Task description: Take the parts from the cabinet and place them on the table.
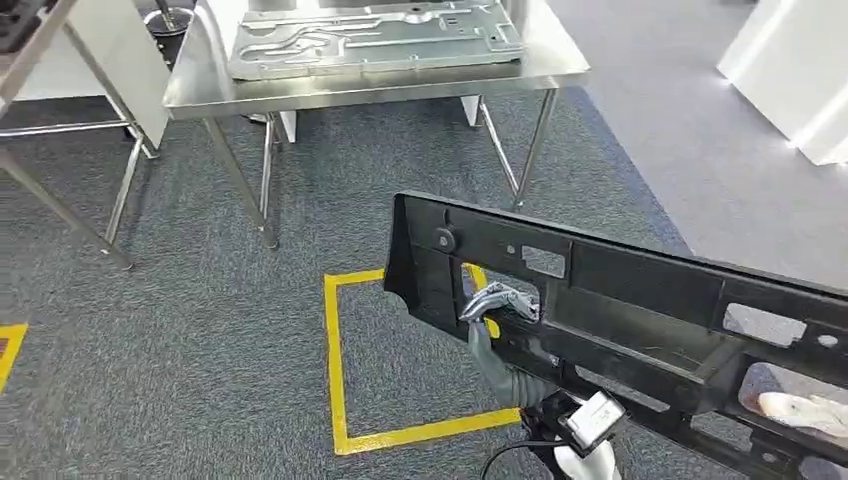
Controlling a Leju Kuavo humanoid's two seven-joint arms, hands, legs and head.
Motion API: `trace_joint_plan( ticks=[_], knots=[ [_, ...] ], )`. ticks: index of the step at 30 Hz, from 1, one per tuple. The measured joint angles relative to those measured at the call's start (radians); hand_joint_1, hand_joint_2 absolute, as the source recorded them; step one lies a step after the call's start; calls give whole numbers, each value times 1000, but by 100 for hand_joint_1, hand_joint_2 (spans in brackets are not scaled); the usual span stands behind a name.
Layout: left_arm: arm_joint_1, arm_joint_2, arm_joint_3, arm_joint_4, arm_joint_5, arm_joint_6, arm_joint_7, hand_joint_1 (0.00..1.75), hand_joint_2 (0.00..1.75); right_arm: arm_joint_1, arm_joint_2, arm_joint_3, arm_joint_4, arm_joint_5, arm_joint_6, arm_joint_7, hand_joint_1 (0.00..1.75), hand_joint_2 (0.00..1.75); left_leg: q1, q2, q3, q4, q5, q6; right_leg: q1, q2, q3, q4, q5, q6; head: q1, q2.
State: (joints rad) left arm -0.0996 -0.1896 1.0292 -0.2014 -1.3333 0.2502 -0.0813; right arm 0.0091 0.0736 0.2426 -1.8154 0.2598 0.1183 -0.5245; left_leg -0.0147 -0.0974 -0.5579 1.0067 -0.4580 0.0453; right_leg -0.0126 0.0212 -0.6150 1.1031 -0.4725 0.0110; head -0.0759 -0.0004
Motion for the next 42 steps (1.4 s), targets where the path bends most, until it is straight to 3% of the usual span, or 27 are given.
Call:
trace_joint_plan(
  ticks=[1,2,5,6,7,8,9,11,12,13,16,17,20,22,23,26,28,30,31,32,33,35,37,38,39,40,42],
  knots=[
    [1,-2,0,0,0,0,0,0,175,-5,-1,0,3,0,0,0,175,175,2,-10,0,1,-2,-2,-2,48,27,-66,14,-3,0,0],
    [0,-2,0,0,0,0,0,0,175,-8,-2,0,9,-1,0,-1,175,175,-1,-20,-6,5,-4,-7,-6,74,33,-79,8,-3,0,0],
    [2,-3,1,0,0,1,7,0,175,-15,-5,0,20,-10,-4,-4,175,175,16,-53,-15,-1,1,-28,6,45,36,-86,5,-9,0,0],
    [2,-3,1,0,0,1,11,0,175,-21,-5,0,23,-14,-7,-7,175,175,12,-63,-18,-3,0,-35,-2,34,41,-98,9,-15,0,0],
    [3,-2,1,0,1,3,15,0,175,-28,-5,2,28,-19,-13,-12,175,175,8,-26,-15,14,-12,-37,-5,17,52,-110,13,-21,0,0],
    [2,-2,1,0,1,4,15,0,175,-31,-5,2,32,-25,-18,-16,175,175,5,28,-34,55,-40,-41,-4,11,58,-116,12,-26,-2,0],
    [-1,-2,2,0,5,6,15,0,175,-31,-6,3,35,-35,-21,-20,175,175,9,62,-77,140,-83,-47,-1,-3,60,-117,11,-30,-1,0],
    [-8,1,6,0,12,6,14,0,175,-30,-11,3,44,-48,-21,-21,175,175,15,81,-152,282,-138,-56,1,-23,61,-117,0,-33,-1,0],
    [-11,2,9,0,12,6,14,0,175,-30,-12,3,49,-51,-21,-22,175,175,17,83,-170,313,-133,-59,1,-28,61,-115,-4,-31,-1,0],
    [-10,2,10,0,12,4,8,0,175,-30,-14,4,55,-52,-22,-26,175,175,20,84,-159,287,-103,-62,0,-35,67,-114,-10,-29,-1,0],
    [0,5,17,0,13,3,5,0,175,-29,-18,8,64,-52,-31,-36,175,175,27,98,-26,35,23,-60,0,-44,95,-112,-29,-20,-1,0],
    [1,6,17,0,13,2,4,0,175,-30,-19,8,66,-52,-34,-37,175,175,21,103,-13,14,-7,-56,5,-46,97,-111,-33,-14,-1,0],
    [3,6,18,0,11,-1,3,0,175,-31,-22,9,69,-52,-40,-36,175,175,17,97,-10,-10,-15,-31,2,-47,100,-104,-28,7,0,0],
    [6,7,18,0,10,-3,4,0,175,-32,-23,10,70,-52,-42,-36,175,175,18,91,26,-20,-22,-17,-4,-42,96,-72,-35,17,1,0],
    [5,7,18,0,10,-4,4,0,175,-34,-24,10,70,-52,-42,-36,175,175,17,91,40,-21,-28,-10,-5,-35,70,-23,-40,18,0,0],
    [3,5,18,0,8,-8,4,0,175,-32,-28,10,72,-52,-42,-35,175,175,15,88,66,-20,-54,-4,-3,-29,-90,184,-101,22,0,0],
    [7,5,18,0,8,-8,4,0,175,-29,-29,10,74,-51,-42,-35,175,175,14,81,94,-20,-76,-5,-2,-27,-148,203,-114,21,0,0],
    [6,5,18,0,8,-8,4,0,175,-29,-29,10,74,-56,-35,-26,175,175,14,80,132,-21,-104,-8,0,-27,-129,80,-48,11,0,0],
    [6,3,18,0,7,-8,4,0,175,-29,-29,10,74,-61,-30,-21,175,175,14,83,150,-21,-120,-9,2,-33,-111,2,22,2,0,0],
    [9,2,18,1,7,-8,4,0,175,-29,-29,10,75,-64,-26,-16,175,175,12,85,159,-23,-134,-11,10,-56,-105,-58,132,-9,1,0],
    [7,0,18,1,6,-9,5,0,175,-33,-29,11,78,-69,-22,-14,175,175,8,82,164,-29,-144,-20,17,-55,-106,-56,111,-6,0,0],
    [2,1,18,1,4,-9,6,0,175,-34,-29,11,74,-72,-19,-9,175,175,8,95,190,-45,-142,-34,16,-34,-98,-67,103,-15,3,0],
    [-1,0,18,1,4,-9,6,0,175,-34,-29,11,74,-74,-18,-8,175,175,8,98,163,24,-106,-48,7,-19,-60,-82,88,-28,3,0],
    [-1,0,18,1,4,-9,6,0,175,-34,-30,11,74,-76,-18,-7,175,175,11,96,129,104,-80,-50,8,-18,-38,-89,74,-34,4,0],
    [-2,0,18,1,4,-9,6,0,175,-36,-29,11,74,-77,-18,-7,175,175,12,96,77,181,-80,-53,9,-16,-22,-92,62,-38,4,0],
    [-3,0,18,1,4,-9,6,0,175,-35,-29,11,74,-77,-18,-6,175,175,14,96,25,239,-110,-58,9,-12,-8,-92,50,-38,3,0],
    [0,0,18,1,6,-10,7,0,175,-34,-29,11,74,-78,-18,-5,175,175,18,97,-51,284,-229,-67,9,-6,26,-93,22,-40,3,0]
  ],
)
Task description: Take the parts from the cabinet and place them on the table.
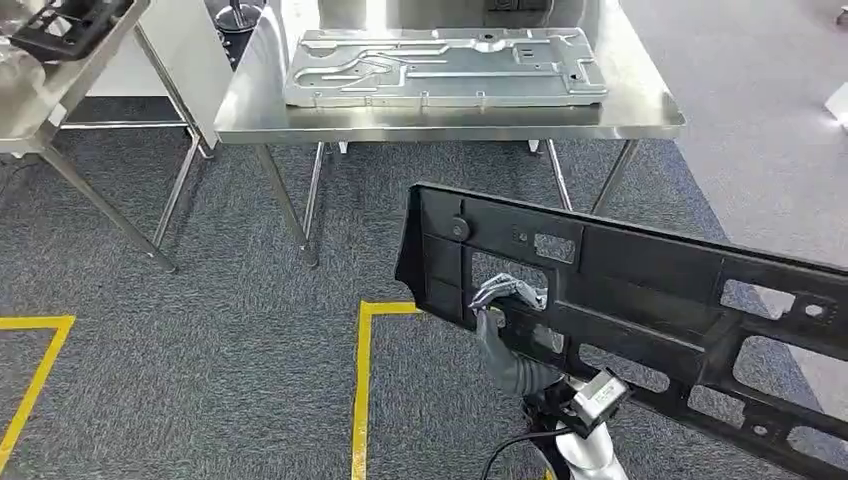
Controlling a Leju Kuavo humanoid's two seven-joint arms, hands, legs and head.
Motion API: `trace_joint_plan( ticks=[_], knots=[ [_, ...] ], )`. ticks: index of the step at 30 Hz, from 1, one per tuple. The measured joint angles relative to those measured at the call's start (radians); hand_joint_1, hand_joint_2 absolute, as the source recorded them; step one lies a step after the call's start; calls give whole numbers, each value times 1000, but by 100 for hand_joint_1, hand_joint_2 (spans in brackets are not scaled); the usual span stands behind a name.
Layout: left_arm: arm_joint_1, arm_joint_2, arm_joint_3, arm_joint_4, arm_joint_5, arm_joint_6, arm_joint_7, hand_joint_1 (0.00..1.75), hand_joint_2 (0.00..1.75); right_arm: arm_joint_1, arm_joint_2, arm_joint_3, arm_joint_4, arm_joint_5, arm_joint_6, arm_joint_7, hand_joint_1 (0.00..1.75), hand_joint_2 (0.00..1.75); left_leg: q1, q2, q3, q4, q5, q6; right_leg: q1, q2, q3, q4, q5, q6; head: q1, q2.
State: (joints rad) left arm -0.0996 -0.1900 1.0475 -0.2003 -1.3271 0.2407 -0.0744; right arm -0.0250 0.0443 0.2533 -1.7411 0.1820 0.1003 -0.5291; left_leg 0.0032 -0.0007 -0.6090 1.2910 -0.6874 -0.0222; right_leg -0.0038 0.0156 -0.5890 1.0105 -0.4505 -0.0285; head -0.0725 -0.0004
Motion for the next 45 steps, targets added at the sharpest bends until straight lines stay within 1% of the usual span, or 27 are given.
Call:
trace_joint_plan(
  ticks=[1,2,3,4,5,6,10,12,14,16,17,18,20,21,25,26,28,30,31,32,33,35,36,37,40,42,45],
  knots=[
    [-3,0,0,0,0,0,-1,0,175,1,0,0,0,0,-1,0,175,175,0,0,-19,-11,-35,-2,0,4,19,0,-13,2,0,0],
    [-5,0,0,0,0,0,0,0,175,1,0,0,0,0,-2,-1,175,175,1,0,-26,-47,-32,-1,0,5,40,0,-29,3,0,0],
    [-5,0,0,0,-1,0,0,0,175,1,0,0,0,2,-3,-1,175,175,1,0,-24,-101,8,1,0,5,60,0,-43,4,0,0],
    [-4,0,0,0,0,0,0,0,175,1,0,0,0,5,-3,-2,175,175,1,0,-18,-173,98,8,0,5,78,0,-57,6,0,0],
    [0,0,0,0,0,0,-1,0,175,2,0,0,0,6,-3,-4,175,175,1,0,-17,-239,213,14,0,5,84,-2,-69,9,0,0],
    [0,0,0,0,0,1,-1,0,175,2,0,0,0,8,-5,-6,175,175,-7,1,-20,-256,256,17,4,9,98,5,-80,16,0,0],
    [-5,0,0,0,-1,2,-1,0,175,4,-1,0,-3,12,-7,-9,175,175,-10,-4,16,-273,253,44,0,10,96,37,-77,40,0,0],
    [-4,1,0,0,-3,2,-1,0,175,6,-1,0,-3,13,-12,-11,175,175,-9,-2,42,-287,241,59,-2,-4,31,147,-80,48,0,0],
    [-3,1,0,0,-3,2,-1,0,175,9,-3,0,-3,14,-18,-11,175,175,-9,-3,58,-287,225,62,-4,-5,-59,262,-136,56,0,0],
    [-1,1,0,0,-5,2,-1,0,175,14,-5,0,-3,14,-20,-11,175,175,-9,-4,79,-287,204,62,-6,-5,-122,302,-185,58,0,0],
    [1,1,0,0,-5,1,-1,0,175,15,-6,0,-3,14,-21,-11,175,175,-9,-6,94,-287,193,59,-9,-6,-128,274,-174,60,0,0],
    [2,1,0,0,-5,1,-1,0,175,16,-6,0,-3,14,-21,-11,175,175,-8,-6,110,-287,181,56,-10,-7,-118,218,-136,60,0,0],
    [4,0,0,0,-6,1,-1,0,175,19,-6,0,-5,15,-21,-12,175,175,-8,-5,136,-289,152,47,-11,-17,-75,52,16,58,0,0],
    [2,0,0,0,-6,1,0,0,175,20,-6,0,-5,15,-22,-13,175,175,-11,-4,155,-283,141,41,-6,-22,-81,43,45,46,0,0],
    [-2,1,0,0,-5,1,0,0,175,24,-6,0,-11,16,-22,-13,175,175,-11,-4,160,-277,145,17,-2,-14,-61,28,31,15,2,0],
    [-4,1,0,0,-5,1,0,0,175,25,-6,0,-14,16,-22,-13,175,175,-8,-4,144,-242,149,14,-5,-13,-45,20,27,8,3,0],
    [-4,0,0,0,-5,1,0,0,175,22,-6,0,-16,16,-21,-13,175,175,-6,-4,61,-100,137,6,-4,-15,-22,17,9,-1,3,0],
    [-3,0,0,0,-2,0,-3,0,175,23,-6,0,-16,16,-21,-13,175,175,-5,-4,-29,15,51,-1,-1,-14,-2,17,-10,-4,2,0],
    [-6,0,0,0,-3,-1,-3,0,175,23,-6,0,-16,17,-21,-13,175,175,-5,-4,-53,29,28,-1,0,-13,11,17,-20,-4,2,0],
    [-9,0,0,0,-3,-1,-2,0,175,23,-6,0,-16,18,-21,-13,175,175,-5,-4,-58,12,36,2,1,-13,23,17,-28,-4,2,0],
    [-8,0,0,0,-3,-1,-1,0,175,23,-6,0,-16,18,-21,-13,175,175,-5,-4,-45,-50,82,9,3,-10,40,17,-39,-4,2,0],
    [-5,0,0,0,-3,-2,-1,0,175,23,-5,0,-17,18,-21,-13,175,175,-13,-2,-1,-212,218,30,4,-10,62,15,-57,-3,2,0],
    [-3,1,0,0,-3,-1,-1,0,175,21,-5,0,-16,18,-21,-13,175,175,-21,0,2,-256,266,41,4,-9,69,16,-63,0,3,0],
    [-4,2,0,0,-2,-1,0,0,175,21,-5,0,-16,18,-20,-13,175,175,-27,-2,1,-259,222,40,1,-3,68,12,-66,8,2,0],
    [-3,2,0,0,-2,0,-1,0,175,20,-4,0,-16,21,-20,-11,175,175,-27,-6,30,-301,248,61,0,-5,84,16,-48,28,2,0],
    [-1,1,0,0,-1,1,0,0,175,15,-4,1,-17,25,-19,-12,175,175,-19,-4,72,-321,256,64,-1,-8,78,53,-66,34,3,0],
    [-3,1,0,0,5,1,1,0,175,13,-4,1,-16,26,-18,-11,175,175,-19,-5,85,-321,238,66,-10,-8,-62,249,-142,51,3,0]
  ],
)
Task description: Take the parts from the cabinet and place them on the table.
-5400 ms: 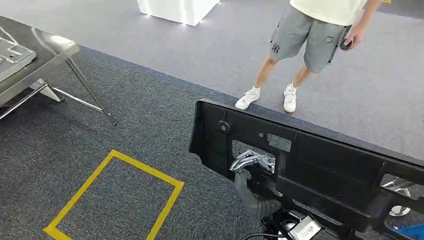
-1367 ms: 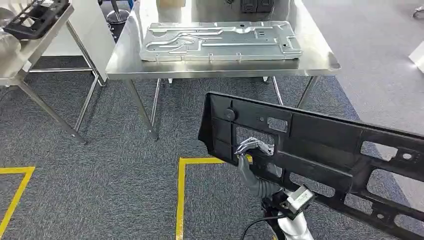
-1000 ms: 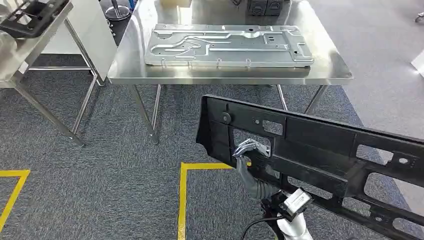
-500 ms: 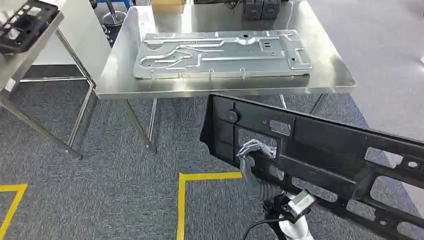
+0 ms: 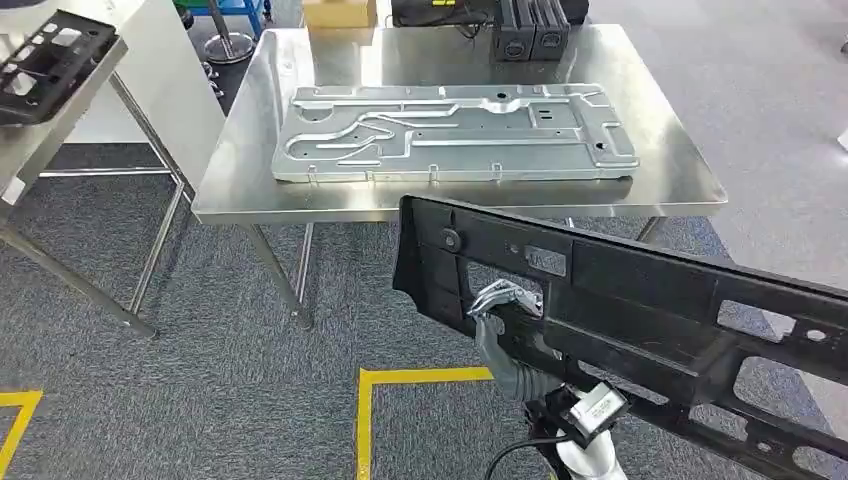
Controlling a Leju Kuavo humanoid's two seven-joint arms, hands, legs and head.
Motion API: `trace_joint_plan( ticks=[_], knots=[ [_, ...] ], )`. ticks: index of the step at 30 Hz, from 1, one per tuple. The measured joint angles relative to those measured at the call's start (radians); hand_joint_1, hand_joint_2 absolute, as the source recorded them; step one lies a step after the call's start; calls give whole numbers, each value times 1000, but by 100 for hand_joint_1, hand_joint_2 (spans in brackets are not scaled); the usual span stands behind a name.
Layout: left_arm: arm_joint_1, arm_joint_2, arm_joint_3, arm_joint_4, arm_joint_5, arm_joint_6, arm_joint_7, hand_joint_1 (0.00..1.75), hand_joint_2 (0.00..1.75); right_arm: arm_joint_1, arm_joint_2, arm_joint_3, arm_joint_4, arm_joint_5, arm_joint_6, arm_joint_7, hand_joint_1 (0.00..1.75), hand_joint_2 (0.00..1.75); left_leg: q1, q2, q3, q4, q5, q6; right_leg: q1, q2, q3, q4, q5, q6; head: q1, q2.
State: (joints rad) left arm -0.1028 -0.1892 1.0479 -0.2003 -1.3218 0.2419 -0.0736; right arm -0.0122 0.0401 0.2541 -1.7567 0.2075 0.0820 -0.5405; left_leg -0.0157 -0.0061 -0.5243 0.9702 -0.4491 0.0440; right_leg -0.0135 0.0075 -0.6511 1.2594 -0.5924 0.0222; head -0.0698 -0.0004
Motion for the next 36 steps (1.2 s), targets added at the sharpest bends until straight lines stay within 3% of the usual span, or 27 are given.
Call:
trace_joint_plan(
  ticks=[1,2,3,4,6,7,8,11,12,13,15,17,18,19,20,21,22,23,25,27,28,29,31,32,33,34,36],
  knots=[
    [4,0,0,0,0,0,0,0,175,0,0,0,1,0,0,0,175,175,1,0,7,0,-8,-2,-2,-1,-39,37,-27,5,0,0],
    [8,0,0,0,0,0,0,0,175,0,0,0,3,0,1,0,175,175,3,-1,17,1,-16,-4,-5,-2,-57,35,-27,7,0,0],
    [10,0,0,0,0,0,0,0,175,0,0,0,4,0,1,0,175,175,5,-1,31,1,-27,-8,-9,-3,-53,-5,-3,9,0,0],
    [11,-1,0,0,2,0,0,0,175,-1,0,0,5,0,2,0,175,175,8,-2,45,2,-38,-12,-12,-3,-35,-69,40,12,0,0],
    [11,-2,0,0,3,1,1,0,175,-4,0,0,6,0,8,0,175,175,14,-2,65,6,-67,-27,-20,-10,11,-228,190,17,0,0],
    [11,-2,0,0,3,2,1,0,175,-6,0,0,10,1,10,0,175,175,13,-4,83,14,-79,-33,-11,-18,11,-225,172,9,0,0],
    [8,-2,0,0,3,3,1,0,175,-8,0,0,12,1,14,1,175,175,12,-3,77,10,-88,-43,-8,-17,14,-220,163,-6,-1,0],
    [9,-2,0,0,3,4,1,0,175,-12,0,1,11,1,14,1,175,175,14,0,83,33,-83,-58,-9,-8,29,-221,167,-31,0,0],
    [8,-2,0,0,3,4,1,0,175,-13,1,1,11,1,15,0,175,175,17,1,68,72,-80,-62,-8,-9,36,-225,162,-38,0,0],
    [7,-2,0,0,3,4,0,0,175,-15,1,2,11,0,15,0,175,175,18,1,27,140,-83,-66,-7,-10,43,-225,155,-43,0,0],
    [7,-2,0,0,3,4,-1,0,175,-16,3,2,11,0,16,0,175,175,19,1,-78,288,-146,-72,-3,-9,53,-225,141,-49,0,0],
    [0,-2,0,0,1,3,-3,0,175,-15,3,2,12,0,16,0,175,175,18,1,-135,340,-208,-67,3,-9,72,-225,124,-51,0,0],
    [-1,-2,0,0,0,3,-2,0,175,-16,3,2,12,0,16,0,175,175,18,1,-139,318,-201,-62,6,-8,86,-225,114,-52,0,0],
    [0,-2,0,0,0,3,-2,0,175,-15,3,2,12,0,16,0,175,175,17,1,-129,259,-161,-56,9,-7,104,-225,102,-53,0,0],
    [0,-2,0,0,0,3,-2,0,175,-16,3,2,11,0,16,0,175,175,14,1,-112,186,-100,-47,11,-7,120,-226,92,-53,0,0],
    [2,-2,0,0,0,3,-1,0,175,-16,3,2,11,0,16,0,175,175,7,2,-97,106,-16,-34,12,-7,132,-228,82,-52,0,0],
    [5,-2,0,0,-1,3,0,0,175,-19,3,2,11,1,15,0,175,175,-2,2,-101,71,41,-25,14,-7,140,-225,74,-49,0,0],
    [3,-2,0,0,-3,4,0,0,175,-19,3,3,10,8,13,-2,175,175,-6,2,-99,64,7,-23,11,-1,137,-230,70,-41,-1,0],
    [0,-2,0,0,-10,3,0,0,175,-23,2,3,-3,20,6,-2,175,175,-9,1,-90,41,23,-10,9,-4,141,-217,82,-27,0,0],
    [0,-5,0,0,-16,2,0,0,175,-35,-2,2,-25,35,-5,2,175,175,-3,1,-50,19,29,-4,8,-5,147,-205,76,-21,0,0],
    [-1,-5,0,0,-19,0,0,0,175,-46,-4,1,-35,39,-7,2,175,175,-3,1,-38,16,26,1,7,-5,128,-159,70,-20,0,0],
    [-2,-5,0,0,-19,0,1,0,175,-57,-8,-2,-42,43,-8,2,175,175,-3,1,-33,16,21,4,6,-5,85,-89,49,-15,0,0],
    [-2,-5,0,0,-19,0,1,0,175,-62,-16,-8,-53,43,-10,4,175,175,-3,0,-23,16,6,4,4,-5,-12,39,-18,-7,0,0],
    [-1,-5,0,0,-19,0,1,0,175,-63,-18,-10,-54,44,-11,5,175,175,-3,-2,-15,17,-2,3,3,-5,-42,62,-36,-2,0,0],
    [1,-5,0,0,-19,0,2,0,175,-64,-20,-11,-55,44,-11,5,175,175,-2,-3,-4,17,-10,3,1,-5,-54,51,-32,1,0,0],
    [2,-5,0,0,-19,-1,2,0,175,-65,-21,-11,-57,44,-11,6,175,175,-2,-4,10,18,-21,1,-1,-6,-48,2,3,4,0,0],
    [3,-8,0,0,-19,-2,1,0,175,-70,-24,-11,-64,46,-12,6,175,175,0,-5,42,19,-47,-7,-3,-7,-5,-161,136,2,0,0]
  ],
)
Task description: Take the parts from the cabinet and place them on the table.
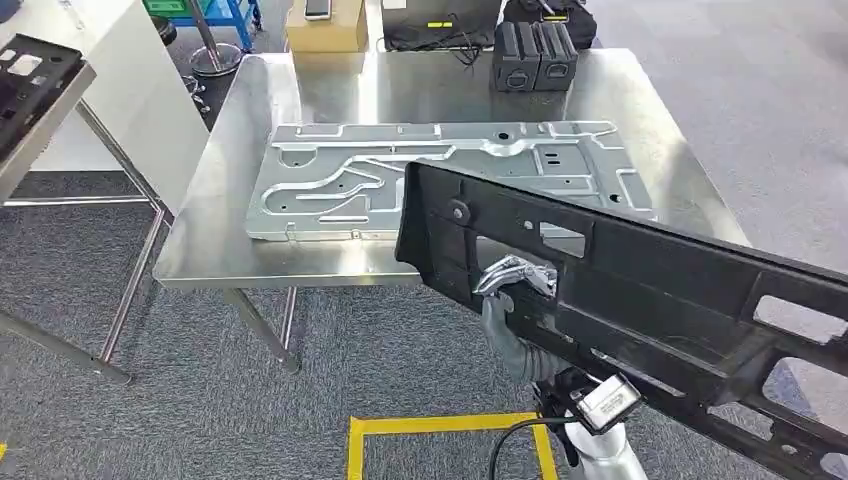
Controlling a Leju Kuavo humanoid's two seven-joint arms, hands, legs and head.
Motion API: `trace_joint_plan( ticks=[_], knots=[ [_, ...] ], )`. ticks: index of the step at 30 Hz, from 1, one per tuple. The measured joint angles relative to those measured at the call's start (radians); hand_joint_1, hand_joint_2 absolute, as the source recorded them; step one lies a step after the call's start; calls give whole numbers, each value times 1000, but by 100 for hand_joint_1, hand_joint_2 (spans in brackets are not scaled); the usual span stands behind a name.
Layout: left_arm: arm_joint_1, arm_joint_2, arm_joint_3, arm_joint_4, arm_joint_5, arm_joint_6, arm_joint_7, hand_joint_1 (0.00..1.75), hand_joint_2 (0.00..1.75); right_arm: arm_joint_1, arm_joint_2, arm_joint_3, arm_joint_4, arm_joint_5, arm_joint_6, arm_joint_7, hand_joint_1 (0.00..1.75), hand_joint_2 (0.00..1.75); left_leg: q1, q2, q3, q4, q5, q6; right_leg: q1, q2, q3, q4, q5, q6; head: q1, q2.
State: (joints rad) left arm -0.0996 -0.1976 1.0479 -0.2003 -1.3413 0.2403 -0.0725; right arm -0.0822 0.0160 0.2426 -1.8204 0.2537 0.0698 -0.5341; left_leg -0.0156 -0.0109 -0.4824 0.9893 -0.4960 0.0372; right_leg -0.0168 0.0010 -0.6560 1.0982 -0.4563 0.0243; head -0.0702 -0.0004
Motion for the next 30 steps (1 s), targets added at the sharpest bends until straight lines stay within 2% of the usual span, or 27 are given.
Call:
trace_joint_plan(
  ticks=[1,2,3,5,6,7,8,10,11,12,13,14,15,16,17,19,20,21,22,23,25,26,27,28,29,30],
  knots=[
    [2,0,0,0,0,-1,0,0,175,-4,-3,0,0,3,0,1,175,175,-2,1,2,4,-12,-7,1,-1,-2,-61,72,-8,0,0],
    [-2,0,0,0,0,-2,0,0,175,-11,-5,-2,0,9,-3,3,175,175,-3,-4,-2,6,-18,-12,9,0,-1,-61,36,-21,0,0],
    [-4,0,0,0,-1,-4,0,0,175,-18,-7,-2,-2,15,-3,6,175,175,-1,-2,-8,4,-26,-20,10,1,-2,-60,50,-29,0,0],
    [-5,0,0,0,-1,-5,0,0,175,-42,-14,-6,-4,21,-6,11,175,175,-1,1,8,12,-21,-32,10,7,8,-67,42,-45,0,0],
    [-6,0,0,0,-1,-6,1,0,175,-56,-16,-9,-5,23,-6,14,175,175,1,1,5,23,-28,-35,4,8,25,-73,40,-49,0,0],
    [-6,-1,0,0,-1,-7,1,0,175,-74,-20,-12,-5,27,-6,16,175,175,3,3,-12,74,-27,-40,5,6,39,-76,31,-56,0,0],
    [-6,-2,0,0,-1,-7,2,0,175,-94,-22,-16,-5,31,-5,19,175,175,6,3,-53,145,-40,-45,6,5,47,-77,23,-59,0,0],
    [-5,-2,0,0,1,-8,1,0,175,-135,-29,-21,1,44,-2,31,175,175,13,4,-152,286,-106,-54,9,5,60,-77,7,-61,0,0],
    [-6,-2,0,0,3,-8,-2,0,175,-158,-34,-22,8,62,-5,41,175,175,14,4,-189,324,-131,-55,10,5,69,-76,-2,-61,0,0],
    [-11,-2,0,0,2,-8,-2,0,175,-184,-38,-24,18,82,-10,53,175,175,16,4,-204,320,-125,-56,11,5,82,-76,-11,-60,0,0],
    [-12,-2,0,0,1,-8,-1,0,175,-216,-43,-25,32,100,-11,68,175,175,16,4,-200,276,-92,-55,11,6,96,-76,-21,-60,0,0],
    [-12,-2,0,0,0,-8,-1,0,175,-251,-47,-25,49,116,-12,82,175,175,16,5,-183,207,-38,-49,12,7,110,-76,-30,-59,0,0],
    [-11,-2,0,0,0,-9,-1,0,175,-292,-51,-25,65,131,-15,97,175,175,15,5,-161,120,34,-40,13,8,127,-76,-41,-57,0,0],
    [-8,-1,0,0,-2,-9,0,0,175,-334,-57,-25,83,152,-21,113,175,175,12,8,-151,48,107,-30,11,9,130,-80,-49,-55,0,0],
    [-11,-1,0,0,-5,-10,0,0,175,-383,-65,-26,116,190,-32,135,175,175,2,10,-152,37,88,-30,12,10,134,-80,-53,-47,0,0],
    [-15,-1,-2,0,-14,-14,2,0,175,-452,-79,-29,155,240,-45,174,175,175,-7,10,-146,15,91,-17,6,10,134,-79,-52,-32,0,0],
    [-14,-1,-2,0,-16,-15,6,0,175,-483,-87,-32,183,253,-47,182,175,175,-7,9,-140,10,89,-9,6,8,137,-80,-47,-23,0,0],
    [-17,-1,-2,0,-19,-16,6,0,175,-511,-92,-35,203,266,-48,191,175,175,-3,6,-120,0,92,-3,4,6,137,-76,-55,-18,0,0],
    [-17,-1,-3,0,-20,-16,9,0,175,-537,-100,-37,226,286,-55,201,175,175,-2,3,-108,-9,90,0,2,4,130,-48,-60,-16,2,0],
    [-17,-1,-3,0,-23,-17,11,0,175,-576,-107,-35,255,328,-74,213,175,175,-1,3,-101,-9,84,6,3,4,88,17,-73,-15,1,0],
    [-24,-1,-3,0,-28,-19,16,0,175,-649,-117,-24,333,471,-146,244,175,175,-1,4,-86,-9,70,10,1,4,-16,168,-122,-9,1,0],
    [-25,-1,-3,0,-31,-20,18,0,175,-686,-123,-10,386,552,-180,263,175,175,-1,3,-78,-8,61,9,1,4,-60,218,-144,-10,1,0],
    [-25,-1,-3,0,-31,-20,18,0,175,-721,-127,3,435,612,-202,275,175,175,0,3,-66,-7,52,8,1,4,-87,233,-147,-10,1,0],
    [-25,-2,-3,0,-32,-21,18,0,175,-747,-130,13,475,664,-219,292,175,175,1,0,-53,-6,42,7,-1,3,-92,205,-123,-7,1,0],
    [-25,-3,-3,0,-33,-21,18,0,175,-785,-134,27,524,736,-239,315,175,175,2,-3,-38,-2,29,4,-2,3,-82,139,-73,-7,1,0],
    [-25,-3,-4,0,-34,-23,18,0,175,-823,-134,49,576,807,-257,336,175,175,2,-3,-21,1,14,1,-3,3,-59,53,-3,-7,1,0]
  ],
)
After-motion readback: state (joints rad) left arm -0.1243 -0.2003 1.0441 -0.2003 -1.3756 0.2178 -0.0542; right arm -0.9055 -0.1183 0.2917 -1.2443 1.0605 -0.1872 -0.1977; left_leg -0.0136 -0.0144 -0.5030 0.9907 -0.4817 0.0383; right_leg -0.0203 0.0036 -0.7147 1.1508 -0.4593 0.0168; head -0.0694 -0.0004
